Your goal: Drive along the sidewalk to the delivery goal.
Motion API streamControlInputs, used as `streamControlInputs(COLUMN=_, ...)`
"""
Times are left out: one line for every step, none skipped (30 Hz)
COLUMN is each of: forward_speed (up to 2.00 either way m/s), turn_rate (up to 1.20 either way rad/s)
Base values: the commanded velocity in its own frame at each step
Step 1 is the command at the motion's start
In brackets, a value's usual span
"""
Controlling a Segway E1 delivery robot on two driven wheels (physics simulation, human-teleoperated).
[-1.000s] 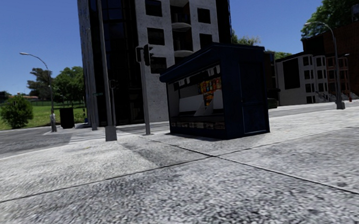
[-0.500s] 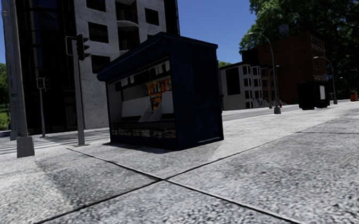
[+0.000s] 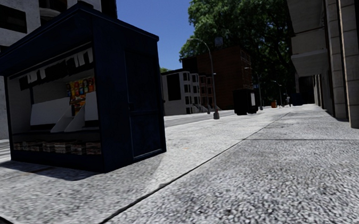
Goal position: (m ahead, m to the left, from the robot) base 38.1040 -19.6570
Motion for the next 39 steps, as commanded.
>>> streamControlInputs(forward_speed=2.0, turn_rate=-0.69)
streamControlInputs(forward_speed=2.0, turn_rate=-0.69)
streamControlInputs(forward_speed=2.0, turn_rate=-0.69)
streamControlInputs(forward_speed=2.0, turn_rate=-0.69)
streamControlInputs(forward_speed=2.0, turn_rate=-0.69)
streamControlInputs(forward_speed=2.0, turn_rate=-0.69)
streamControlInputs(forward_speed=2.0, turn_rate=-0.69)
streamControlInputs(forward_speed=2.0, turn_rate=-0.69)
streamControlInputs(forward_speed=2.0, turn_rate=-0.69)
streamControlInputs(forward_speed=2.0, turn_rate=-0.69)
streamControlInputs(forward_speed=2.0, turn_rate=-0.69)
streamControlInputs(forward_speed=2.0, turn_rate=-0.69)
streamControlInputs(forward_speed=2.0, turn_rate=-0.69)
streamControlInputs(forward_speed=2.0, turn_rate=-0.69)
streamControlInputs(forward_speed=2.0, turn_rate=-0.69)
streamControlInputs(forward_speed=2.0, turn_rate=-0.69)
streamControlInputs(forward_speed=2.0, turn_rate=-0.69)
streamControlInputs(forward_speed=2.0, turn_rate=-0.69)
streamControlInputs(forward_speed=2.0, turn_rate=-0.68)
streamControlInputs(forward_speed=2.0, turn_rate=-0.68)
streamControlInputs(forward_speed=2.0, turn_rate=-0.59)
streamControlInputs(forward_speed=2.0, turn_rate=-0.48)
streamControlInputs(forward_speed=2.0, turn_rate=-0.31)
streamControlInputs(forward_speed=2.0, turn_rate=-0.09)
streamControlInputs(forward_speed=2.0, turn_rate=-0.09)
streamControlInputs(forward_speed=2.0, turn_rate=0.0)
streamControlInputs(forward_speed=2.0, turn_rate=0.0)
streamControlInputs(forward_speed=2.0, turn_rate=0.0)
streamControlInputs(forward_speed=2.0, turn_rate=0.0)
streamControlInputs(forward_speed=2.0, turn_rate=0.0)
streamControlInputs(forward_speed=2.0, turn_rate=0.0)
streamControlInputs(forward_speed=2.0, turn_rate=0.0)
streamControlInputs(forward_speed=2.0, turn_rate=0.0)
streamControlInputs(forward_speed=2.0, turn_rate=0.0)
streamControlInputs(forward_speed=2.0, turn_rate=0.0)
streamControlInputs(forward_speed=2.0, turn_rate=0.0)
streamControlInputs(forward_speed=2.0, turn_rate=0.0)
streamControlInputs(forward_speed=2.0, turn_rate=0.0)
streamControlInputs(forward_speed=2.0, turn_rate=0.0)
